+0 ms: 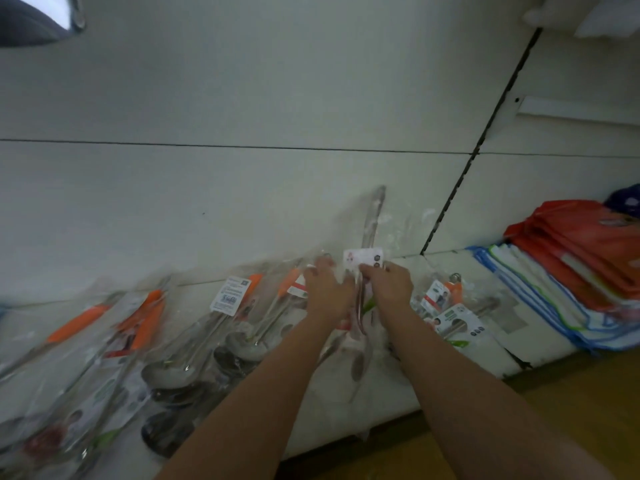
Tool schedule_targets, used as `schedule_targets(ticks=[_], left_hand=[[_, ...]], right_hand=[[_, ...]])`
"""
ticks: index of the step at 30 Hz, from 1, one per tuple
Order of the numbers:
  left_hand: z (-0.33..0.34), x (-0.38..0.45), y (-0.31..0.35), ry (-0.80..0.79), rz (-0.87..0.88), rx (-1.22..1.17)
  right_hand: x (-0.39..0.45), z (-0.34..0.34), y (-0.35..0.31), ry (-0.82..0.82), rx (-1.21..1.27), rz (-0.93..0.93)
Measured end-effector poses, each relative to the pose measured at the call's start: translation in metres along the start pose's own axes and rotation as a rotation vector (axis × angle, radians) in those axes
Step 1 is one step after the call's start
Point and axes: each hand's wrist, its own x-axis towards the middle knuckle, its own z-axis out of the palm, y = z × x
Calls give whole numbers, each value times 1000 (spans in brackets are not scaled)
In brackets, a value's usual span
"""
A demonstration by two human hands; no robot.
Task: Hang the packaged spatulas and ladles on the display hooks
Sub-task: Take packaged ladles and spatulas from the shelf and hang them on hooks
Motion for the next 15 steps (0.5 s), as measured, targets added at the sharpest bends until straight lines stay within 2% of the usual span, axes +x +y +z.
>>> schedule_targets(ticks=[1, 3, 5, 8, 10, 15], left_hand=[[-1, -1, 8, 123, 83, -62], [-9, -6, 28, 236, 246, -153], [-22, -7, 47, 236, 356, -185], [-54, -5, 67, 229, 430, -190], [-81, -3, 71, 219, 451, -216], [-147, -19, 65, 242, 296, -315]], right_hand=[[-3, -4, -7, -13, 22, -30], [-12, -11, -18, -63, 61, -78], [-22, -15, -30, -150, 110, -149], [-38, -15, -49, -325, 180, -239], [-50, -12, -64, -440, 164, -271], [-83, 0, -91, -650, -37, -331]])
